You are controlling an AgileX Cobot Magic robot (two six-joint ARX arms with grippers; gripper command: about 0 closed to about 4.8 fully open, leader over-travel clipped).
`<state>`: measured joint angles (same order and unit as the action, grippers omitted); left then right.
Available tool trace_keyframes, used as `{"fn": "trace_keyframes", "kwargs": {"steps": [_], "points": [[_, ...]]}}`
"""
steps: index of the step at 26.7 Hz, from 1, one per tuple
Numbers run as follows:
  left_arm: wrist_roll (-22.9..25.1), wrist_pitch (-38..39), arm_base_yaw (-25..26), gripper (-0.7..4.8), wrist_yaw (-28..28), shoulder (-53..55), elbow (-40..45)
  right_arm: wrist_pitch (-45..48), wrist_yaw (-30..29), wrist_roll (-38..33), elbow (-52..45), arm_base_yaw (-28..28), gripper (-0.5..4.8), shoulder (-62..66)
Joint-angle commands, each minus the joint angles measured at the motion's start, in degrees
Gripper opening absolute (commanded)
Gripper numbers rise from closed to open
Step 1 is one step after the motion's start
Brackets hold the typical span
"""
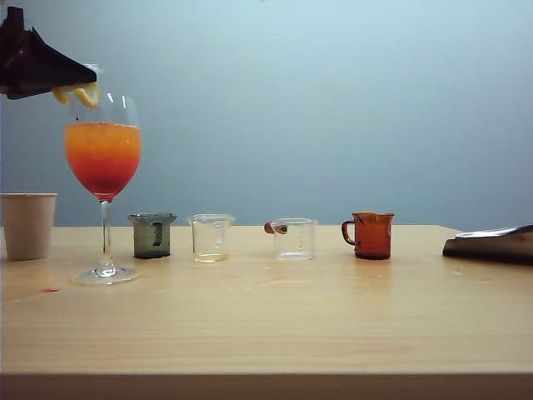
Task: Pick up the lemon slice from the paper cup on the left and carefully insert it into the rim of the goblet.
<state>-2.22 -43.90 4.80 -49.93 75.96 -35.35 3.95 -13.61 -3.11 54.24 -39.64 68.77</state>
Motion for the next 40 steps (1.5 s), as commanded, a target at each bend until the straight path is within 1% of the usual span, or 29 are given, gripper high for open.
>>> {"fn": "trace_keyframes", "kwargs": {"steps": [1,5,9,25,28,35,36,38,40], "points": [[0.33,-0.55,0.09,-0.06,-0.20,-0.13,0.00,0.57,-0.55,0.15,0.17,-0.02,-0.02,-0.15],[0.59,-0.33,0.44,-0.06,0.00,-0.13,0.02,0.52,-0.72,0.15,0.17,-0.04,-0.02,-0.15],[3.10,0.22,0.42,-0.06,1.27,-0.13,0.02,0.50,-0.70,0.15,0.17,-0.04,-0.02,-0.15],[4.44,0.26,0.33,-0.06,2.80,-0.11,0.02,0.31,-0.74,0.17,0.17,-0.04,-0.02,-0.07],[5.60,0.24,0.24,-0.06,3.08,-0.09,0.02,0.15,-0.72,0.17,0.17,-0.04,-0.02,-0.02],[5.57,-0.09,-0.37,-0.06,3.65,0.50,0.00,0.15,-0.74,0.17,0.15,-0.04,-0.02,0.55],[4.61,0.50,-0.61,-0.06,2.91,0.48,0.02,0.15,-0.72,0.17,0.15,-0.04,-0.02,0.57],[4.57,1.42,-0.79,-0.06,1.60,0.48,0.02,0.15,-0.72,0.17,0.15,-0.04,-0.02,0.57],[4.59,2.14,-1.29,-0.06,1.73,0.48,0.02,0.15,-0.70,0.17,0.15,-0.02,-0.02,0.57]]}}
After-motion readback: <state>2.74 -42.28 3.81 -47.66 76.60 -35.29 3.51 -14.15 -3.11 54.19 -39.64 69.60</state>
